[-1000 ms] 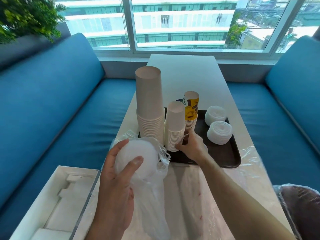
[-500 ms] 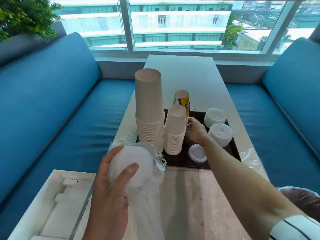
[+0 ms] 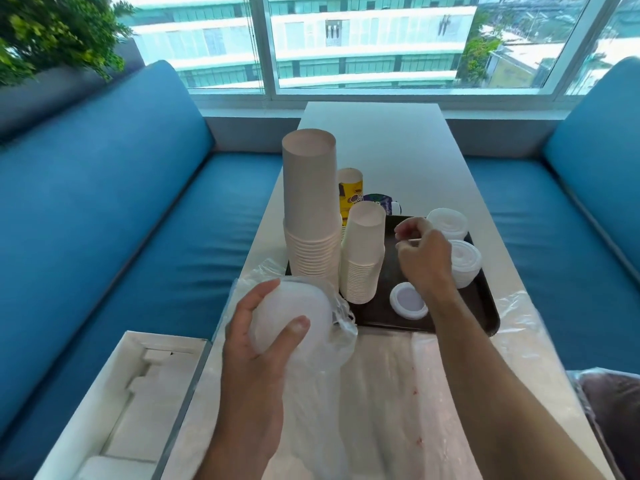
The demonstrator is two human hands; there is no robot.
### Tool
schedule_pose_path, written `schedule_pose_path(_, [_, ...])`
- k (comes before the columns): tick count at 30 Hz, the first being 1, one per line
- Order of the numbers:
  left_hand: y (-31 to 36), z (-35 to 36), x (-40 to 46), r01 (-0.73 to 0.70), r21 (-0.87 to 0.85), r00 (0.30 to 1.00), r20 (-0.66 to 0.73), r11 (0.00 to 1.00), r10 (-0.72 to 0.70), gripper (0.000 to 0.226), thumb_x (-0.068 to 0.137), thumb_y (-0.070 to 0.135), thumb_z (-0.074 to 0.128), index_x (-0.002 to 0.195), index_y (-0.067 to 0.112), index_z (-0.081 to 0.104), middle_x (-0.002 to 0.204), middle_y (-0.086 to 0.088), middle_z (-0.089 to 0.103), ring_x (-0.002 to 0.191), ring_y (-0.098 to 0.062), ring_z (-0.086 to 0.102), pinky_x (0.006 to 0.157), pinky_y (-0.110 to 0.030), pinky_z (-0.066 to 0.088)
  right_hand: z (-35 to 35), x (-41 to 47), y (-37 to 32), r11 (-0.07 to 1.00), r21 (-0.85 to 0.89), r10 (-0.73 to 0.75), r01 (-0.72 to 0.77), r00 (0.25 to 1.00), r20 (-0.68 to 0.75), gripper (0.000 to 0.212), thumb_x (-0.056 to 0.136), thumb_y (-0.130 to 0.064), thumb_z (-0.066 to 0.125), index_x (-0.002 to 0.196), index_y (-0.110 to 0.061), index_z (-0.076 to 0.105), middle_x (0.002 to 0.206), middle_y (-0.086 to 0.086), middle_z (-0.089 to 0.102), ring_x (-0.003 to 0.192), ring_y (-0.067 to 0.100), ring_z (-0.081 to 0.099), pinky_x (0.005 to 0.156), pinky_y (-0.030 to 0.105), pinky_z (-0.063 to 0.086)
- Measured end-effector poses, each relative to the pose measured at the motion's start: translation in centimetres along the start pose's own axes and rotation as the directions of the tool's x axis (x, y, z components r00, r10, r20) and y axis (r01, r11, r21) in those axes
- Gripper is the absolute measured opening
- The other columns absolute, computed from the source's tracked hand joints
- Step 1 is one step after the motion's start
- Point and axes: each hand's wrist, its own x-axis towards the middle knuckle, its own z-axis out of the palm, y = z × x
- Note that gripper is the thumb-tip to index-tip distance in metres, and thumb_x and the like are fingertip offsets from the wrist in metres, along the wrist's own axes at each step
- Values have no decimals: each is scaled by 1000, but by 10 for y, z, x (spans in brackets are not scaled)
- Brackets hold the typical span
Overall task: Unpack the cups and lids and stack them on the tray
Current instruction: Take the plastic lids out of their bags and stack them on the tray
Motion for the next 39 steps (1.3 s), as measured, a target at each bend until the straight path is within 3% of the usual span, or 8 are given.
schedule_pose_path(3, [-7,9,0,-8,12,1000,7,1000,8,59,65,28,81,118,49,65,136,1,54,120,-28,61,98,-54,53,-16,-47,-32,976,207,-81,71,996,42,34,86,7,58,85,-26,66,82,-14,70,77,5,66,68,6,45])
schedule_pose_path(6, [-13,18,-2,5,17,1000,27,1000,-5,56,71,20,88,114,49,67,138,2,52,121,-28,59,96,-53,55,-32,-88,-53,926,353,-230,138,945,235,32,88,4,65,97,-25,72,93,-11,71,86,6,66,76,16,53])
schedule_pose_path(11, [-13,32,-11,19,88,999,36,996,-22,59,61,48,83,113,61,60,139,12,50,124,-24,55,96,-50,56,-49,-117,-46,911,156,-411,382,802,434,42,89,-22,77,129,-29,66,123,-16,60,104,8,62,83,20,57])
schedule_pose_path(18, [-20,48,-26,132,-101,990,68,986,-126,32,87,47,65,119,43,66,124,4,67,115,-29,65,92,-54,57,-67,-134,-31,889,107,-455,446,831,320,43,84,-26,81,125,-26,68,128,-11,62,101,9,66,84,21,59])
schedule_pose_path(29, [-23,64,-48,228,-199,972,109,953,-210,49,75,42,66,123,33,66,121,-5,70,110,-31,68,83,-49,61,-89,-143,-18,895,125,-447,429,853,270,45,79,-35,75,122,-22,68,116,-14,62,98,-4,61,83,5,50])
schedule_pose_path(33, [-26,60,-45,230,-197,972,87,953,-217,53,73,47,67,125,38,64,127,-5,66,115,-34,65,89,-54,58,-90,-142,-17,920,154,-391,359,845,364,38,79,-35,76,115,-40,64,114,-22,57,103,-1,61,87,9,52])
schedule_pose_path(36, [-26,55,-40,201,-178,979,50,963,-195,51,76,47,68,126,37,64,130,-4,65,118,-33,64,95,-56,55,-89,-140,-16,903,418,-291,103,862,415,24,85,-18,77,106,-25,67,105,-10,67,100,12,67,84,26,59])
schedule_pose_path(39, [-25,45,-31,166,-181,985,-6,969,-170,32,91,35,62,122,31,68,126,-2,68,119,-28,64,98,-49,54,-83,-128,-5,748,651,-154,-130,920,360,21,91,-2,65,109,-13,65,98,-2,72,91,14,69,81,28,57])
